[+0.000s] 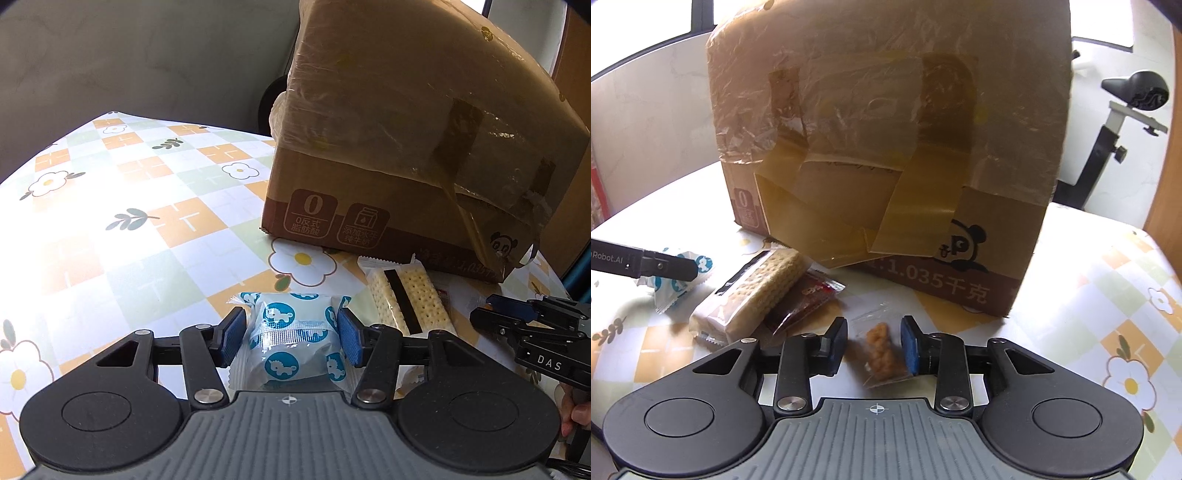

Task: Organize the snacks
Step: 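Close the left tool on the cookie pack while the right tool closes on the orange snack bag, then lift both packs and carry them over the lined box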

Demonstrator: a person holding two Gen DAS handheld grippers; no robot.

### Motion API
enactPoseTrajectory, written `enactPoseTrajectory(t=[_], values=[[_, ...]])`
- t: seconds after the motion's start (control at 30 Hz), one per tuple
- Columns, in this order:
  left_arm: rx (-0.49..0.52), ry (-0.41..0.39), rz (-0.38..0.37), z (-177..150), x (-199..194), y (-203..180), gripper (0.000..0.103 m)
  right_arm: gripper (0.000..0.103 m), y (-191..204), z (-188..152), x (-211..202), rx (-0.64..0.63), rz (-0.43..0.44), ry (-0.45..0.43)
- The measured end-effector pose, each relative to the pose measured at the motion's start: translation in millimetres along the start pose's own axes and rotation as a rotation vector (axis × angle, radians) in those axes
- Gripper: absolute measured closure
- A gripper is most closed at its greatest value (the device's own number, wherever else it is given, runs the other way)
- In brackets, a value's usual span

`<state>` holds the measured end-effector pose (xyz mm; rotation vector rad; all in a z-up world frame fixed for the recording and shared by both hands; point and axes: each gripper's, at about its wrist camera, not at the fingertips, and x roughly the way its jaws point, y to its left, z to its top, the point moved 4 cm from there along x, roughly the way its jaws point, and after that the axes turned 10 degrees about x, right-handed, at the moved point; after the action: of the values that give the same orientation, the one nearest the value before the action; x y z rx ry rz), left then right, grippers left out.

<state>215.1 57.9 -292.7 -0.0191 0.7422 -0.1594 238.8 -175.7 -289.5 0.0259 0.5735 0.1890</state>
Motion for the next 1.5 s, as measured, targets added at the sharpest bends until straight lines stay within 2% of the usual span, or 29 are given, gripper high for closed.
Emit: enactPoseTrajectory(t=[0.2,0.53,0.8,1.0,1.1,1.33,1.5], values=[[-0.001,0.000,0.002,0.1,0.3,-0.7,0.046,0.074,-1.2,-0.2,-4.2,-0.006,0.014,-0.005],[0.001,-0.003,0.001,-0.2,-0.1,0.2,0.046,0.085,-3.1,0.3,3.2,-0.003,0.025,0.036],[0.007,-0.006,0.000,-0.5,-0.6,0.2,0.046,0.085,-3.2,-0.4,2.2,0.003,0.029,0.035],[-0.010,-0.006,-0.019,1.7,-3.3,4.4,0.050,0.087,-2.6,0.6,-1.3,0.000,0.041,0.025],[0.008,-0.006,0.003,4.7,-8.8,4.1,0.052,0.087,-4.2,4.5,-10.5,0.020,0.052,0.003],[0.020,-0.077,0.005,14.5,-35.1,11.8,0.052,0.087,-20.1,6.7,-52.9,0.072,0.049,-0.045],[0.036,-0.185,0.008,39.3,-65.8,12.8,0.052,0.087,-32.8,32.4,-93.0,0.119,0.051,-0.155]])
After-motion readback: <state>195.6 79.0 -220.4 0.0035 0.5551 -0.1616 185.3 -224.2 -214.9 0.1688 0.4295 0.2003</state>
